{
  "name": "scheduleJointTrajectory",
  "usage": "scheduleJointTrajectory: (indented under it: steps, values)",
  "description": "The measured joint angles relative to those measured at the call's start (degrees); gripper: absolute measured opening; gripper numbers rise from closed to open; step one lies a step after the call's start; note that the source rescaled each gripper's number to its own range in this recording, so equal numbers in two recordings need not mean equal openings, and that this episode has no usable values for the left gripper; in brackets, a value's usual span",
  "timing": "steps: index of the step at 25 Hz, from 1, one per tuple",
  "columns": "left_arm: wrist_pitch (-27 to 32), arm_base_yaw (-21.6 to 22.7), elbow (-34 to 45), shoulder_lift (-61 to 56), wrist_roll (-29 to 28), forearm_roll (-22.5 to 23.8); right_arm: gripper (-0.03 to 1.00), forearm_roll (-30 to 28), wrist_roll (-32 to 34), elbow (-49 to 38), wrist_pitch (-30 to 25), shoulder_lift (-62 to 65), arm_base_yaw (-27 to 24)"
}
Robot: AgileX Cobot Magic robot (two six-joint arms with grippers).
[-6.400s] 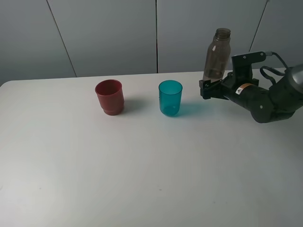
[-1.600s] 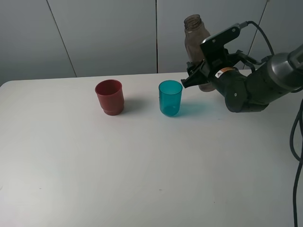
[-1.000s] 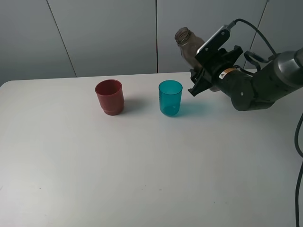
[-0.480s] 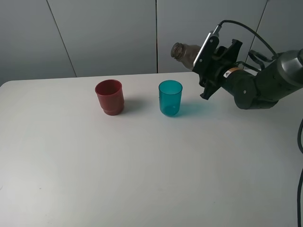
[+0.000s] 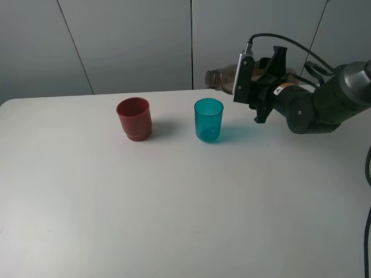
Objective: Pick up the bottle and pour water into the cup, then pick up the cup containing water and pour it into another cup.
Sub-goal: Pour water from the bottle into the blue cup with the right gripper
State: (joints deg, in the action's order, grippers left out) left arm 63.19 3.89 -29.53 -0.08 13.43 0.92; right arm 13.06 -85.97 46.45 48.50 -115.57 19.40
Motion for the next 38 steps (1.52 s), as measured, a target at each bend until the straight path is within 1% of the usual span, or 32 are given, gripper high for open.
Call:
scheduleJointTrajectory:
  steps: [6, 22, 25, 38]
  values:
    - [0.0, 0.0, 0.0, 0.0, 0.0, 0.0, 0.00, 0.0, -4.7, 0.0, 0.0, 0.0, -0.2]
    - [0.0, 0.0, 0.0, 0.0, 0.0, 0.0, 0.00, 0.0, -11.2, 0.0, 0.0, 0.0, -0.2]
    - [0.0, 0.0, 0.0, 0.0, 0.0, 0.0, 0.00, 1.0, -13.1, 0.0, 0.0, 0.0, -0.2]
    - [0.0, 0.0, 0.0, 0.0, 0.0, 0.0, 0.00, 1.7, -16.7, 0.0, 0.0, 0.0, -0.3]
